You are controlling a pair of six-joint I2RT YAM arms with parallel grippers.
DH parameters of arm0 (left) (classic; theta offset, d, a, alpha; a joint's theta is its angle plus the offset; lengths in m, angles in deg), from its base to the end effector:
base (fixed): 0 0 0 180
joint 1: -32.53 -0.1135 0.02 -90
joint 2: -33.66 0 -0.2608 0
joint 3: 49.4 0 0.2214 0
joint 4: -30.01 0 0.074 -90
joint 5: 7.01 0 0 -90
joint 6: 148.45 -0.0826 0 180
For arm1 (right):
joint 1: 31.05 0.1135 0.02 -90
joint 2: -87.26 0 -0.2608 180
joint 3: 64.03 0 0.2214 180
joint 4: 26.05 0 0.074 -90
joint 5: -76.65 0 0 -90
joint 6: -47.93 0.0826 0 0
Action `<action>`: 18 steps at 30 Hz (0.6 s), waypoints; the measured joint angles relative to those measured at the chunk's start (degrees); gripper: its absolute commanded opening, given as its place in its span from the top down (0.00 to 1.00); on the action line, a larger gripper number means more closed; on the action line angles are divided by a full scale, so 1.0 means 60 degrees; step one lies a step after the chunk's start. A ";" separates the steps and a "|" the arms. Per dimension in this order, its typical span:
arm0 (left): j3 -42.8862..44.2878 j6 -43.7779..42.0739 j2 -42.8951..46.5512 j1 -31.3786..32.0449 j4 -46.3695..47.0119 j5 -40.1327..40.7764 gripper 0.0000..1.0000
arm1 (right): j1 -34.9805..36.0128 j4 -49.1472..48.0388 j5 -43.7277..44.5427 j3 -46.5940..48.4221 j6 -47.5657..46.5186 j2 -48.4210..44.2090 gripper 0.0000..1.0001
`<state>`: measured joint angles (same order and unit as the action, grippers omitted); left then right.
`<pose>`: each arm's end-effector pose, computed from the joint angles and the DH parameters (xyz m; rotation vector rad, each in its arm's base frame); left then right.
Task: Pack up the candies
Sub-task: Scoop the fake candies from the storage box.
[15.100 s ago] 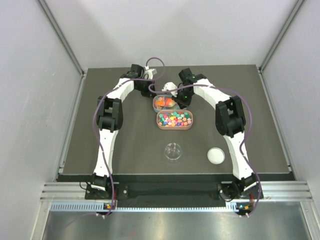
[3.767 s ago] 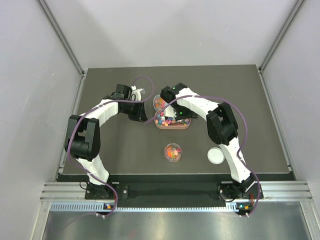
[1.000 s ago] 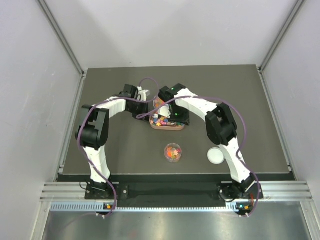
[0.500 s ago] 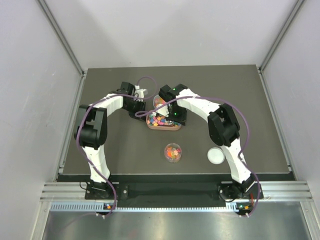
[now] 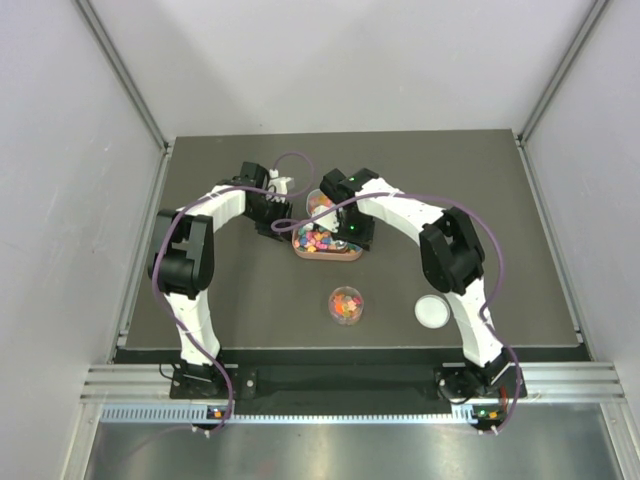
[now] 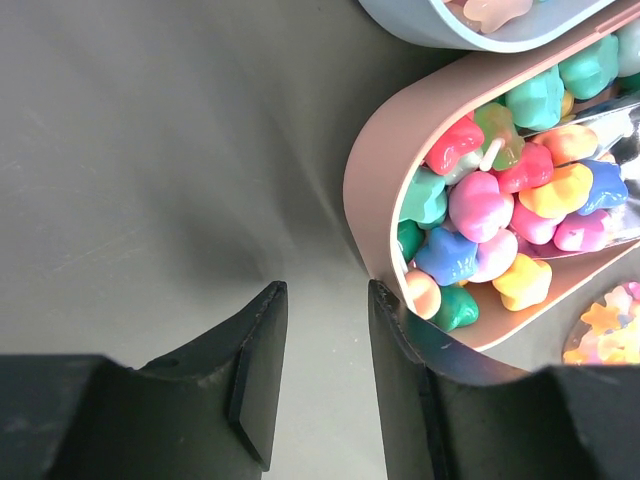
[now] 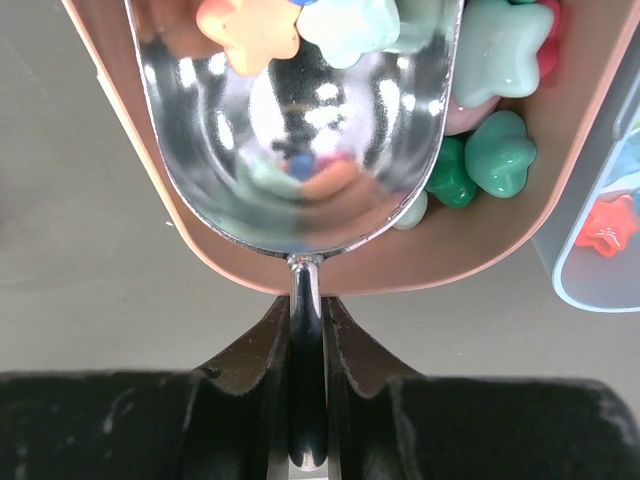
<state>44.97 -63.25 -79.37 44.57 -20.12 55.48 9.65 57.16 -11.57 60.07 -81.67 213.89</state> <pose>0.3686 -0.1176 0.1454 0.5220 2.6746 -0.6972 0.3113 0.2644 0.1569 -1.9760 2.3451 -0.0465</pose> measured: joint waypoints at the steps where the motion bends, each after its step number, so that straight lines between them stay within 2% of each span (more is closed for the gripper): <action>1: 0.0000 -0.0018 0.0000 0.0000 0.0000 0.0004 0.56 | 0.0000 -0.0015 -0.0007 -0.0007 0.0018 -0.0011 1.00; 10: 0.0000 -0.0324 0.0000 -0.0011 -0.0142 -0.0015 0.56 | -0.0011 -0.0324 -0.0138 -0.0204 0.0262 -0.0229 1.00; 18: 0.0171 -0.0514 -0.0295 -0.0244 -0.0452 -0.0444 0.55 | -0.0018 -0.1268 -0.0393 -0.1064 0.0321 -0.0918 1.00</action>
<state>46.00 -66.33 -81.14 43.10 -22.83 52.81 9.54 49.55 -13.93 53.69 -79.74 208.38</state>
